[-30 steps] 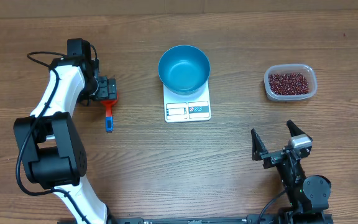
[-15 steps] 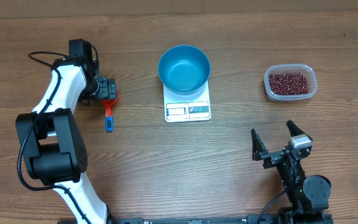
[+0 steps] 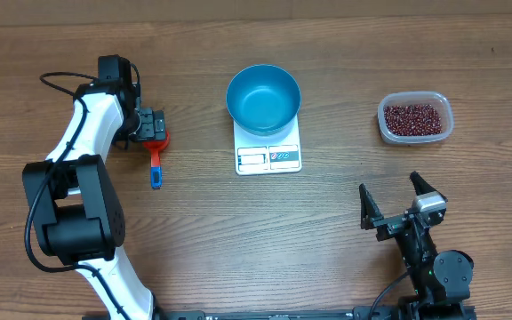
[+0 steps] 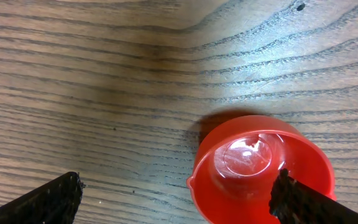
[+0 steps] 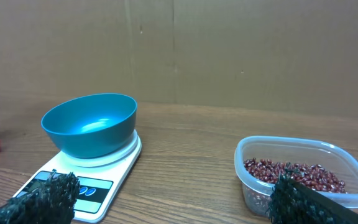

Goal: Scoop item into bowl and weigh 150g on scale
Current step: 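Descend the left gripper onto the scoop cup edge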

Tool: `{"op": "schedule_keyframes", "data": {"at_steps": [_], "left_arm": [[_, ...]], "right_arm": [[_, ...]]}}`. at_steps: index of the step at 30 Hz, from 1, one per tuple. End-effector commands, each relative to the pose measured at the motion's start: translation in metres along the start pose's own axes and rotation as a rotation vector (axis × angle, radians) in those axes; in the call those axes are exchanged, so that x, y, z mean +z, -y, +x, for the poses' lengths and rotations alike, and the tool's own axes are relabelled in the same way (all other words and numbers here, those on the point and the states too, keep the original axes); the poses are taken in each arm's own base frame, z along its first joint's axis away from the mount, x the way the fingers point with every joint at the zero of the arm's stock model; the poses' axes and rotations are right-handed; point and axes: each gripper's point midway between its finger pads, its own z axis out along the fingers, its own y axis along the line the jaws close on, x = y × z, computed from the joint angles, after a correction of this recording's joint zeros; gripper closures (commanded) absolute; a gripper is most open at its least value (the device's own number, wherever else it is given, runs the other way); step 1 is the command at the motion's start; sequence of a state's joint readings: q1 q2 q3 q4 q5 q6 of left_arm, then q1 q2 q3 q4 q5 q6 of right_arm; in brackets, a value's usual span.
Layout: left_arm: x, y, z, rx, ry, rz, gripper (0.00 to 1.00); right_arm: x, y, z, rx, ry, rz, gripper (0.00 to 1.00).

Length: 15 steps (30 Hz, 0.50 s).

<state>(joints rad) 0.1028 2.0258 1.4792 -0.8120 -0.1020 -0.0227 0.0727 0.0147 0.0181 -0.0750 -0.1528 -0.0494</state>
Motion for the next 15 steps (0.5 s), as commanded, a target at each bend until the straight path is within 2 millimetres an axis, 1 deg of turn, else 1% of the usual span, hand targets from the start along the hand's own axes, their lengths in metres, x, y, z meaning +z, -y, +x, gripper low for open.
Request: {"op": "schedule_keyframes", "data": {"at_steps": [1,15], "left_arm": [[0.0020,-0.0013,-0.0047,-0.009,0.003,-0.006,0.01],[0.0032,-0.0013,-0.0014,-0.011,-0.007,-0.006,0.00]], "right_arm": [[0.0000,-0.0014,0.0010,-0.003,0.007,-0.007,0.00],[0.0000,-0.0014,0.0010,-0.003,0.007,-0.007,0.00]]}}
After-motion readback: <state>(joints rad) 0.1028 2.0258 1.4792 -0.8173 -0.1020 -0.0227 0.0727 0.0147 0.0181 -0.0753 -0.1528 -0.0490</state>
